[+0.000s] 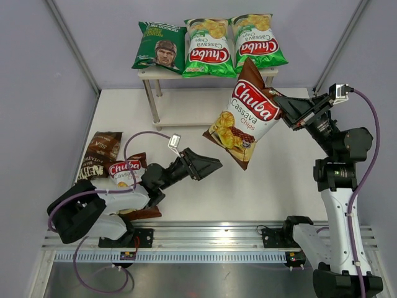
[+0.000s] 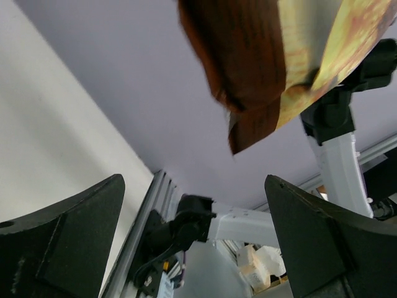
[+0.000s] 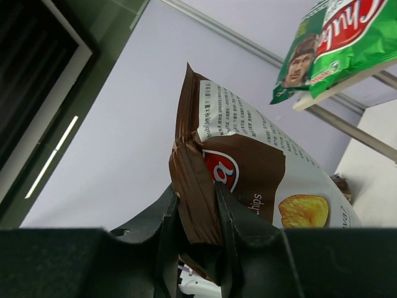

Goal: Place and organize the chips bags onto the shelf

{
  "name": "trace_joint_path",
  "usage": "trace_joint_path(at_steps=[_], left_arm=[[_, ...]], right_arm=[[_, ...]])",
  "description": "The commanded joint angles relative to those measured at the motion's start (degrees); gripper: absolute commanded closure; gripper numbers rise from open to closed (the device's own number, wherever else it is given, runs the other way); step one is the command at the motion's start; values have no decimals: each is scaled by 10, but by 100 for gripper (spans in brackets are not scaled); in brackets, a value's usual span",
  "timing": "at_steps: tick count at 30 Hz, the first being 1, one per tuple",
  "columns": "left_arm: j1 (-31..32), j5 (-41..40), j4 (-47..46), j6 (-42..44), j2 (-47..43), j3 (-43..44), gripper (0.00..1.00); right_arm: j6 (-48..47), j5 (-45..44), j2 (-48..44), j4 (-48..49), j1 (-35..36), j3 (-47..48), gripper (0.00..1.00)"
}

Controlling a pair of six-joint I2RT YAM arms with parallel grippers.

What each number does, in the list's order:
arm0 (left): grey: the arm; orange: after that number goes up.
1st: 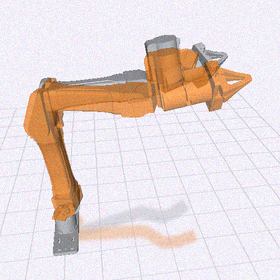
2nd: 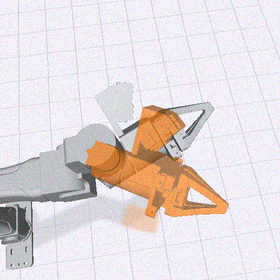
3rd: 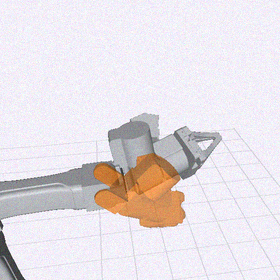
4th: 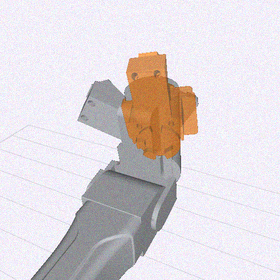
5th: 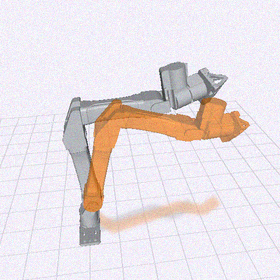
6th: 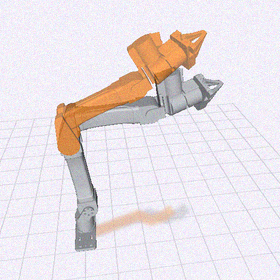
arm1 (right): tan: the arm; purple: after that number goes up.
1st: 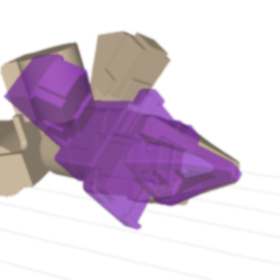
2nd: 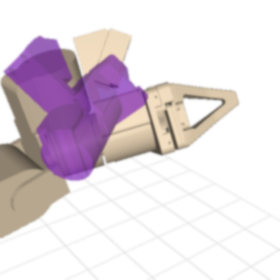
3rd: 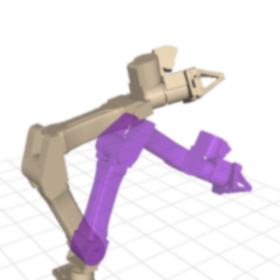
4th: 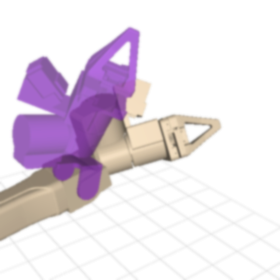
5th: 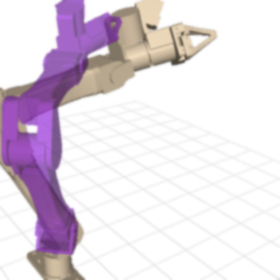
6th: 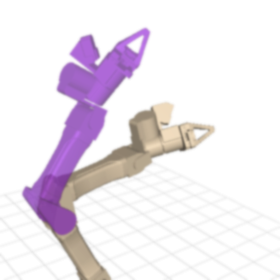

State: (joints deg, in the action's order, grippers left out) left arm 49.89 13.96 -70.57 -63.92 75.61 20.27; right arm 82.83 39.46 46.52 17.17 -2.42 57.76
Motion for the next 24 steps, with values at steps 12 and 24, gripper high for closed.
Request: trace_joint_path(at_steps=[12,24], left_arm=[[41,-13,-249,35,86,204,1],[63,-77,-248,102,-16,152,2]], right_arm=[[91,-22,2,101,41,39,100],[56,-59,-25,68,43,-19,100]])
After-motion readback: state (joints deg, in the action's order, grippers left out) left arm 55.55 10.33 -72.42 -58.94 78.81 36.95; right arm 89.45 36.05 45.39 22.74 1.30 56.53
